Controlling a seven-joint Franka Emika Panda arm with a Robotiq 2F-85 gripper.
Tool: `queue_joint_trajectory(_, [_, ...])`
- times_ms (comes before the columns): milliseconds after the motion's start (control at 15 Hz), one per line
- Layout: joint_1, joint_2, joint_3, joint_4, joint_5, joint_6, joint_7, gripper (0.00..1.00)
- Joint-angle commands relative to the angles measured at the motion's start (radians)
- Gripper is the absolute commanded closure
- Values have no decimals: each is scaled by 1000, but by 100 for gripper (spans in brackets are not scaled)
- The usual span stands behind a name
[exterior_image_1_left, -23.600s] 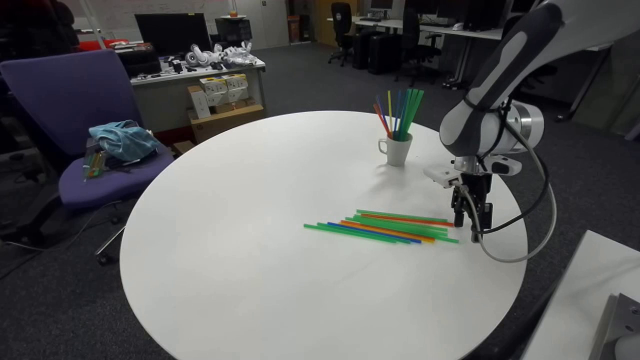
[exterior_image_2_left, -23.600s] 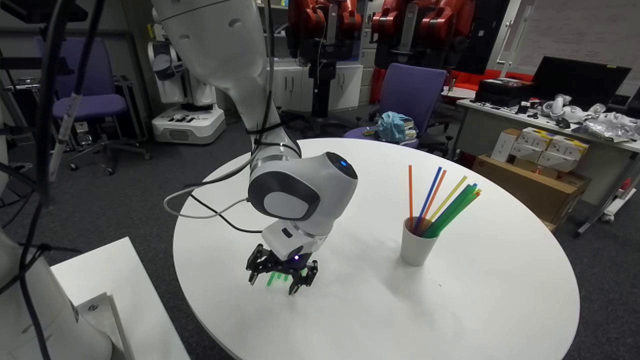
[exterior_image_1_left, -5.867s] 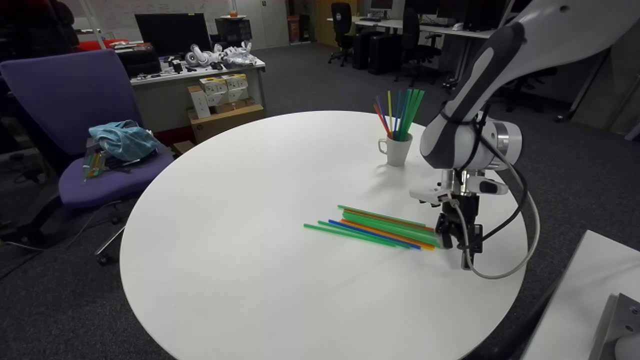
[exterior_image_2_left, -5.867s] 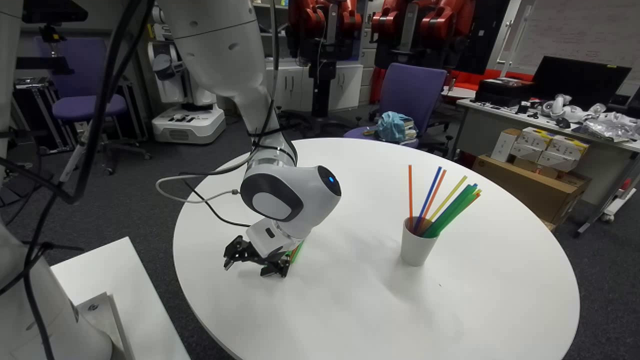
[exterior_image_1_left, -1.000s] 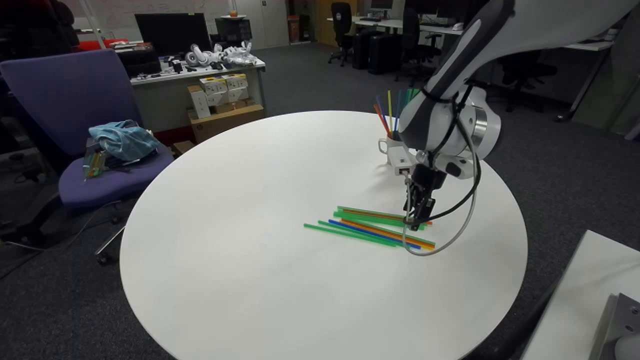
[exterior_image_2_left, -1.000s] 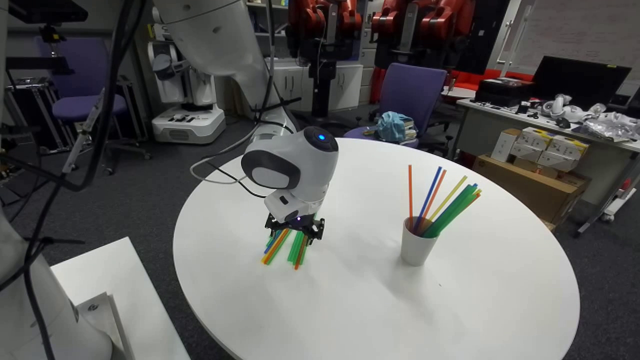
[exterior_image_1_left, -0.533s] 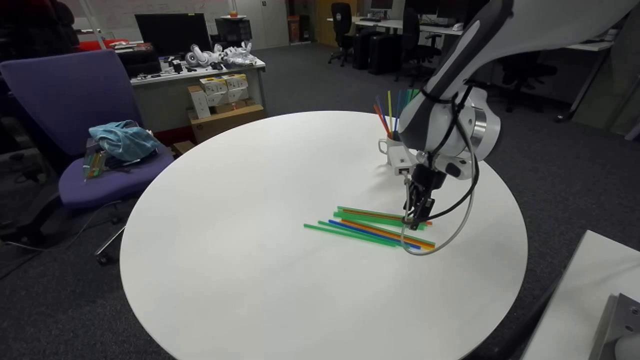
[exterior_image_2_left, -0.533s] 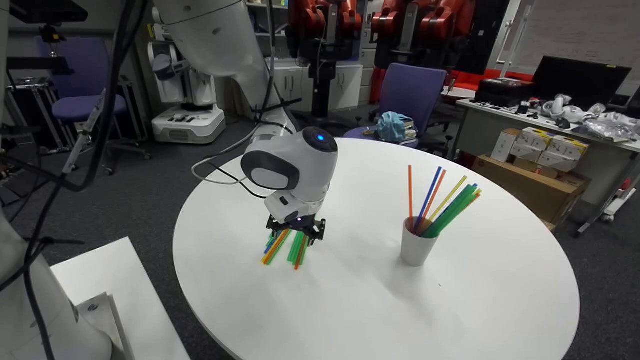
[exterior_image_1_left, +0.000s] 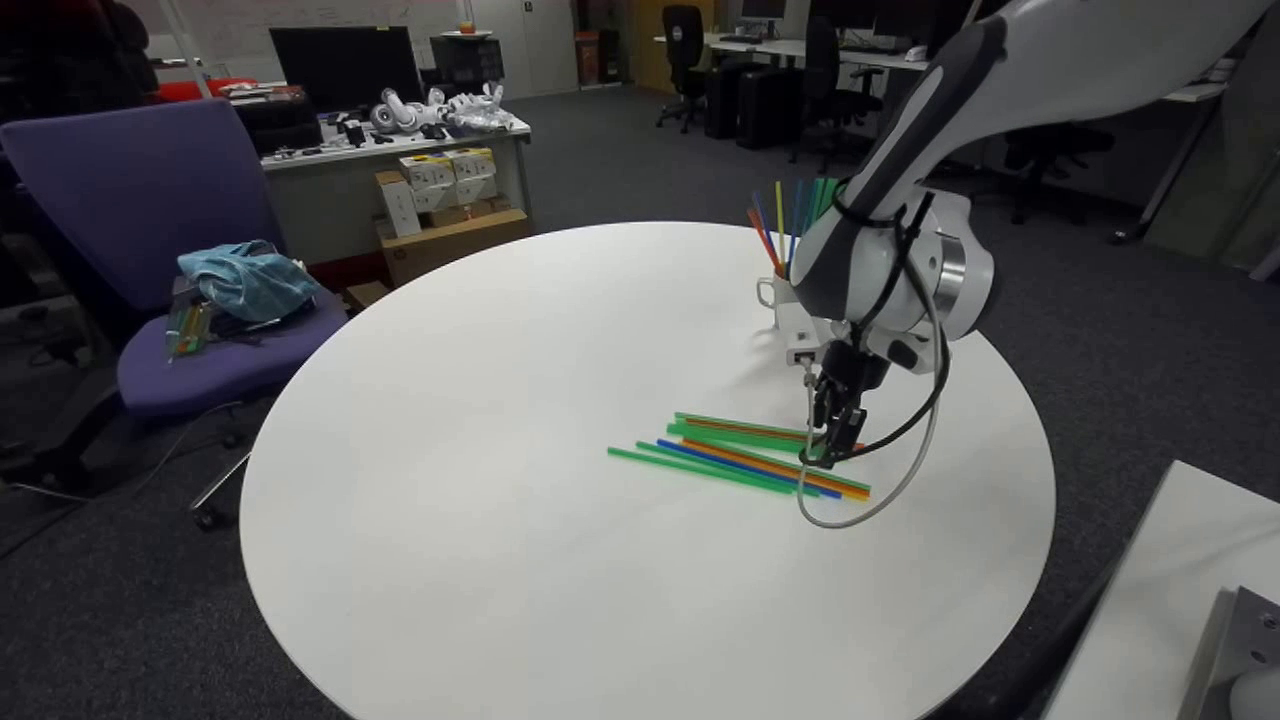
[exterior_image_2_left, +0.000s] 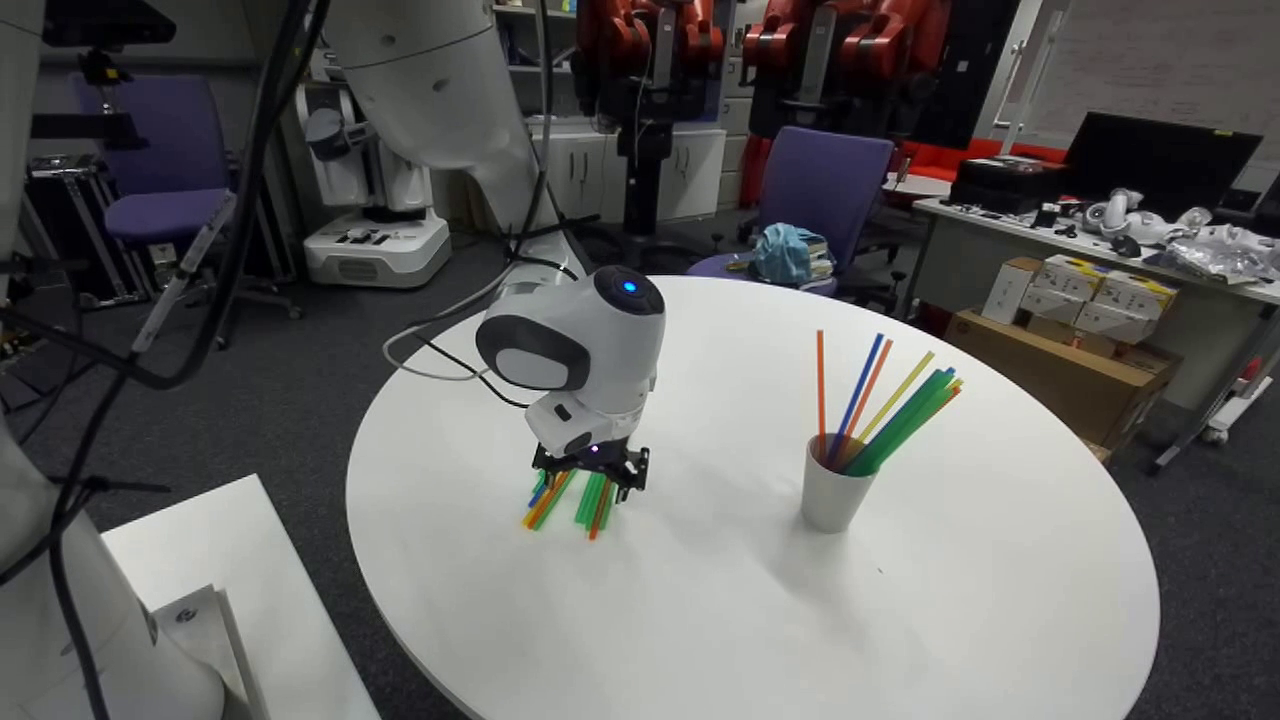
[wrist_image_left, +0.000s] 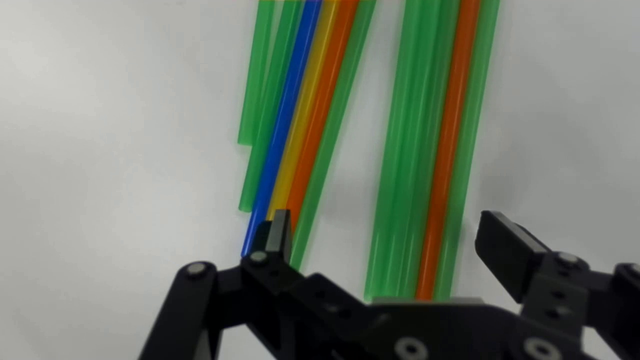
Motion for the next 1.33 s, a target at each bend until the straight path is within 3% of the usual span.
queue_joint_trajectory(0, [-15, 13, 16, 2, 18, 2, -21, 0])
queue_joint_trajectory(667, [-10, 13, 0, 4, -13, -131, 6, 0])
queue_joint_trajectory(1067, [-8, 12, 4, 3, -4, -115, 2, 0])
queue_joint_trajectory(1267, [-16, -37, 20, -14, 52, -20, -39, 0])
